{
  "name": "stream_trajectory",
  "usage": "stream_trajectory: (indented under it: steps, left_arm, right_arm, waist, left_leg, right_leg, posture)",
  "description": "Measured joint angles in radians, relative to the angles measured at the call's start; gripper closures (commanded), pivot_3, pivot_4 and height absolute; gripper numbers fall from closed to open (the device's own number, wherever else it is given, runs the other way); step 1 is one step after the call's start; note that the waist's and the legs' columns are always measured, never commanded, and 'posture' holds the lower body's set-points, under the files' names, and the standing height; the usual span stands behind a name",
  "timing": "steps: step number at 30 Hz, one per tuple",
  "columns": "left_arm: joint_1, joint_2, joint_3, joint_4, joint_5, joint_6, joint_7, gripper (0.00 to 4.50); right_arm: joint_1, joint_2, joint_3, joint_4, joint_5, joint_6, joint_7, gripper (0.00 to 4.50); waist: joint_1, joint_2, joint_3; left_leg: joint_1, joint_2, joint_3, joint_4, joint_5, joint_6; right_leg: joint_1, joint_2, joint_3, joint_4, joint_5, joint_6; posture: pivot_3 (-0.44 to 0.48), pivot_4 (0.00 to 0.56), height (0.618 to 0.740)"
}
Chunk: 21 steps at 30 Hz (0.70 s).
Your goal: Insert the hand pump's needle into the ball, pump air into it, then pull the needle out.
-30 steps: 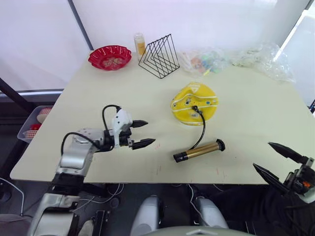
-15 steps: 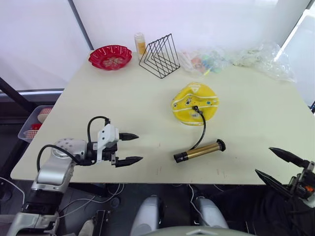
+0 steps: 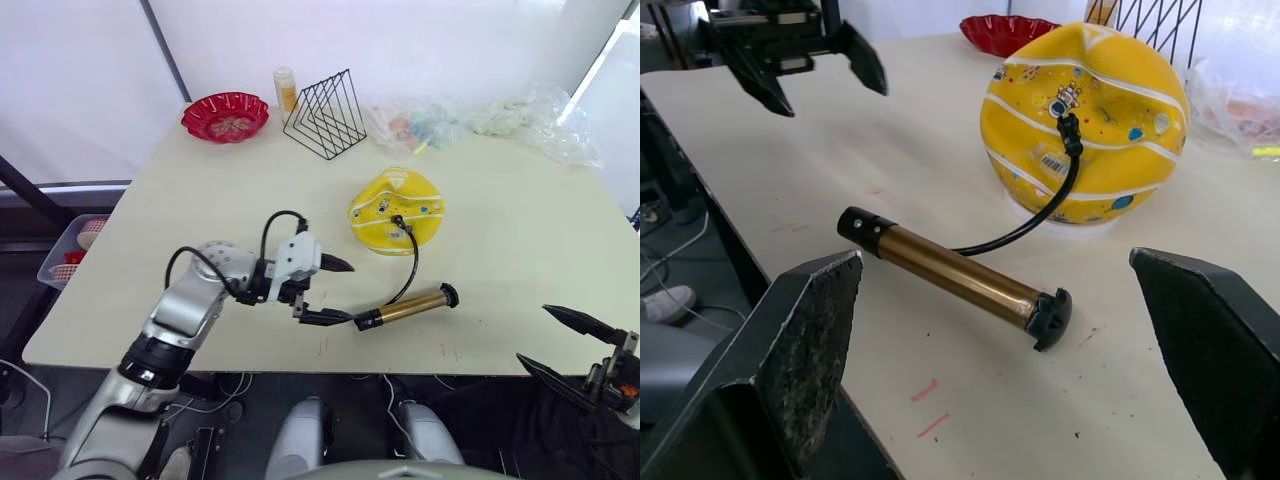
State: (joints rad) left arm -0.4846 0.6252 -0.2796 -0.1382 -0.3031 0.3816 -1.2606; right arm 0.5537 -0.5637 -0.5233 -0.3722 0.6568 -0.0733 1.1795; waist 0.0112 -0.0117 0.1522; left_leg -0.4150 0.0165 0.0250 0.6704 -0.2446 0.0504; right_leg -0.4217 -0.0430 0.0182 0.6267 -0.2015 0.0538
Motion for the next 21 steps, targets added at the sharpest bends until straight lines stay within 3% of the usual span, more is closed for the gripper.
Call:
stream_trajectory:
  steps: [21]
  left_arm:
    - [-0.202,-0.276,-0.261,0.141,0.147,0.225,0.155,0.10]
  right_arm:
    - [-0.010,-0.001,0.008,-0.024,-0.032,-0.016,-0.013,0.00]
  waist:
    - [0.003,0.000,0.000]
  left_leg:
    - [0.001,0.000,-0.002,0.002,0.000,0.000]
  right_leg:
    - [0.002,0.002,0.000,0.000,0.000,0.001]
  posture:
    - [0.000,0.150,0.737]
